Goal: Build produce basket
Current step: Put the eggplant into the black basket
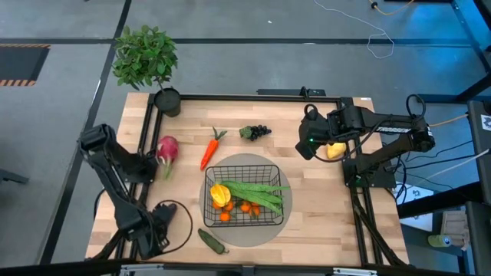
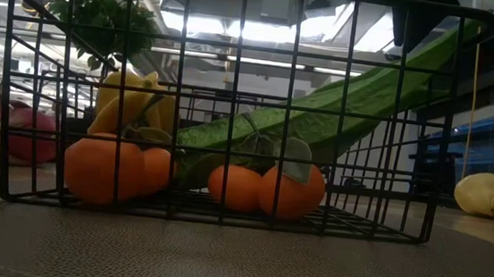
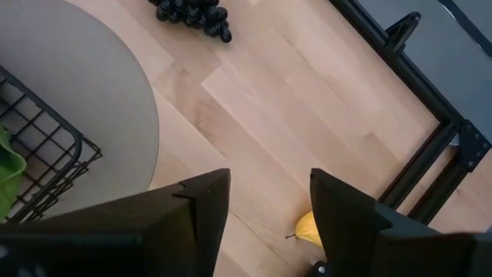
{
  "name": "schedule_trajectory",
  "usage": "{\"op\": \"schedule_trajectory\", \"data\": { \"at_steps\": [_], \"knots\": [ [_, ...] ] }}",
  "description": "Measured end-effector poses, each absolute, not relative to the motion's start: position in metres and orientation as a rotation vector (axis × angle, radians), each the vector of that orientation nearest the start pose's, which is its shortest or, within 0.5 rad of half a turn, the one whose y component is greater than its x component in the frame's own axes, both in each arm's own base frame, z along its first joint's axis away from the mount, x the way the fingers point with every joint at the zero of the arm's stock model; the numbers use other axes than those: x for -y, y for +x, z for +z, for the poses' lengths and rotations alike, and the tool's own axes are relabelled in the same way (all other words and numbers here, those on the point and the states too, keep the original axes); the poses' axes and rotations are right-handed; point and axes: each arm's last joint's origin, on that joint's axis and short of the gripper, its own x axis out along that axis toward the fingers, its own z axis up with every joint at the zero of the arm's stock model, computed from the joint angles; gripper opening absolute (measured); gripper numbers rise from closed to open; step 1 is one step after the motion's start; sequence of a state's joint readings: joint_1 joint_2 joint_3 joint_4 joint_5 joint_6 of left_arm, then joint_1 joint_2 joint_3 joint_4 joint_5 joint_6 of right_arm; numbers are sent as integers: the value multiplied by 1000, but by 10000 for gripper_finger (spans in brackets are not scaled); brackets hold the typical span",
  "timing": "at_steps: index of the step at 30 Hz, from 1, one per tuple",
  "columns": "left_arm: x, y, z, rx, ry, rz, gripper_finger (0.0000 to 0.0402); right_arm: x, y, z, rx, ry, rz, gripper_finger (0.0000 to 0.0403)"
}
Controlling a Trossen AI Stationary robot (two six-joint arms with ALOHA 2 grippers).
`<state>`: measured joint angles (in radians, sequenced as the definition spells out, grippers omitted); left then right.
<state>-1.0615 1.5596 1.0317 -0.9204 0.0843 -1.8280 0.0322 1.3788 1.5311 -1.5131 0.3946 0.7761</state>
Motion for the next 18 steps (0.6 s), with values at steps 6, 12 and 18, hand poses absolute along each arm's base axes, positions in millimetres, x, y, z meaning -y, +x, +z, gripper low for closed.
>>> {"op": "schedule_trajectory", "data": {
  "at_steps": [6,12,18],
  "knots": [
    [250,137,179,-1562,-705,501,133,4,223,367,-1125,360,-788,171],
    [257,144,161,-1576,-700,526,133,4,223,367,-1127,355,-785,171],
    [250,156,160,-1463,-680,550,133,4,223,367,-1132,341,-775,171]
  ]
}}
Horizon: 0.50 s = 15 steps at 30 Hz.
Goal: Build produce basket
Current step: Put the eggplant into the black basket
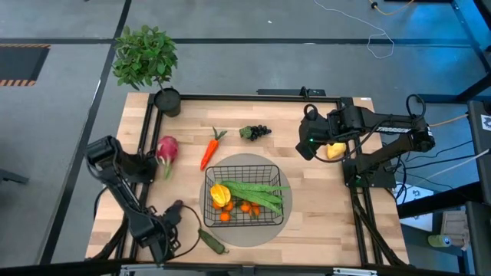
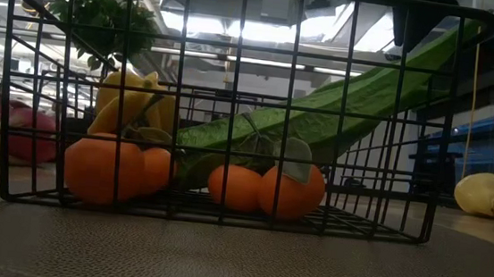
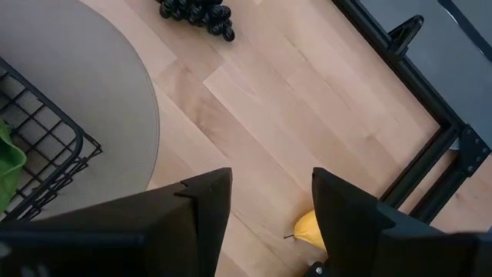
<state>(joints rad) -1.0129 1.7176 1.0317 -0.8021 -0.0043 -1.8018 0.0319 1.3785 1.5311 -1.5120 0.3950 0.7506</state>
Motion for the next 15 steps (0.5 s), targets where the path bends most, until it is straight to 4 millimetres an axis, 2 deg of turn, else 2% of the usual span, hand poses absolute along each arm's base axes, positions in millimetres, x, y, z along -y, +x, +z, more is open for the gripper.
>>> {"op": "schedule_trajectory", "data": {
  "at_steps": [8,12,15],
  "knots": [
    [240,168,160,-1432,-632,533,133,4,223,367,-1142,324,-758,171],
    [230,166,159,-1451,-550,605,133,4,223,367,-1143,322,-756,171],
    [230,164,159,-1515,-561,611,133,4,223,367,-1143,322,-755,171]
  ]
}}
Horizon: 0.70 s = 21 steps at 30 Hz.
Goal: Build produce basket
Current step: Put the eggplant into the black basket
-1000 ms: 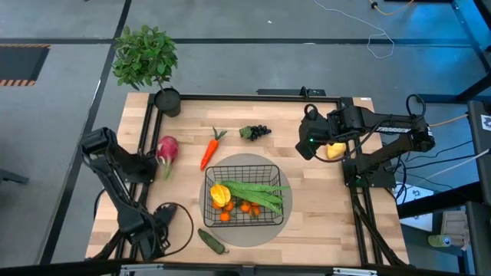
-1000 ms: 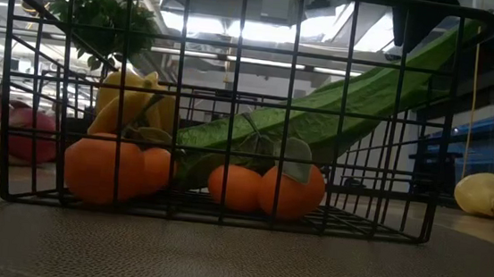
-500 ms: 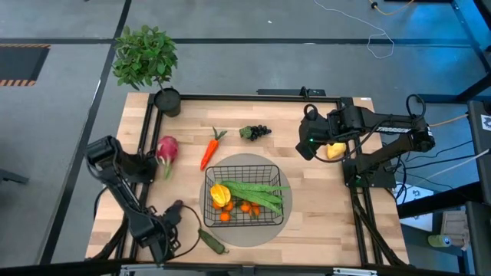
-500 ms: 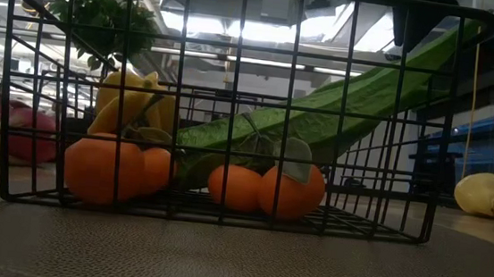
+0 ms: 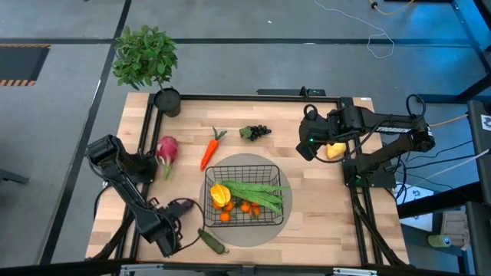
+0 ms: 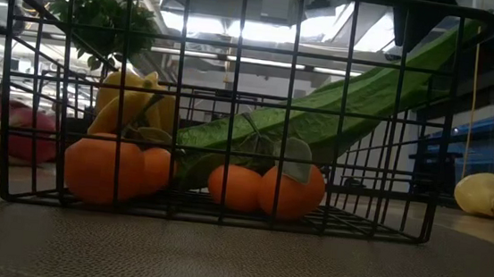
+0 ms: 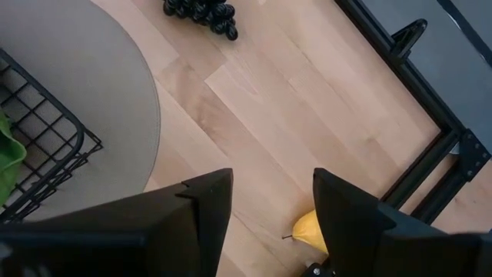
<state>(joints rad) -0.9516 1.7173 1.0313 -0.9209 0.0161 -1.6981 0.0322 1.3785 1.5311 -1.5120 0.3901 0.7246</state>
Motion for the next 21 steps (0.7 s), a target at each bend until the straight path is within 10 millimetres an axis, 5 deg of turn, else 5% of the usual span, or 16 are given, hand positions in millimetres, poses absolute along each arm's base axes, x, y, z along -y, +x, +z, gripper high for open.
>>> {"op": "schedule_trajectory", "data": {
  "at_steps": [21],
  "knots": [
    [233,161,161,-1520,-588,611,133,4,223,367,-1143,327,-756,171]
  ]
}}
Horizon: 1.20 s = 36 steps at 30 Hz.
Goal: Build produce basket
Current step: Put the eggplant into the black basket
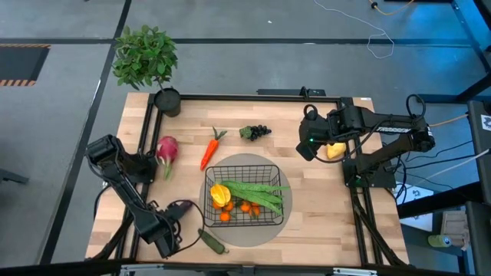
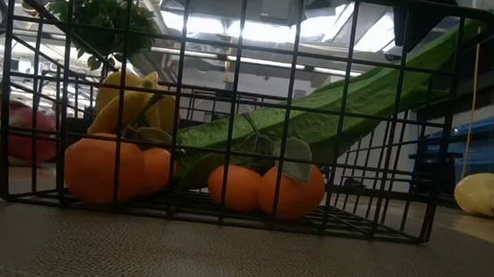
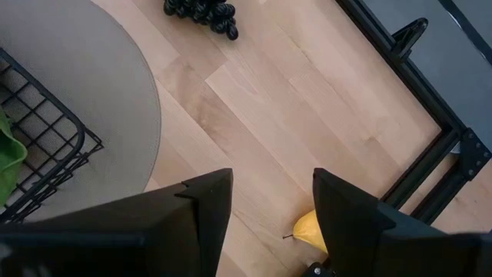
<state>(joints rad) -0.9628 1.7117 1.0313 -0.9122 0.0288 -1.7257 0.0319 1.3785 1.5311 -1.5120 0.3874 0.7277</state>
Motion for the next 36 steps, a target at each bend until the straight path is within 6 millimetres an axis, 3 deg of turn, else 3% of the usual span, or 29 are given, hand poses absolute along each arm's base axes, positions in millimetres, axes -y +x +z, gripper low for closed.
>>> {"op": "schedule_trajectory", "data": {
  "at_steps": [10,20,36],
  "knots": [
    [233,161,163,-1516,-587,598,133,3,223,367,-1155,343,-738,171],
    [219,147,199,-1370,-601,570,133,3,223,367,-1155,341,-736,171],
    [216,147,199,-1351,-594,605,133,3,223,367,-1161,327,-726,171]
  ]
}}
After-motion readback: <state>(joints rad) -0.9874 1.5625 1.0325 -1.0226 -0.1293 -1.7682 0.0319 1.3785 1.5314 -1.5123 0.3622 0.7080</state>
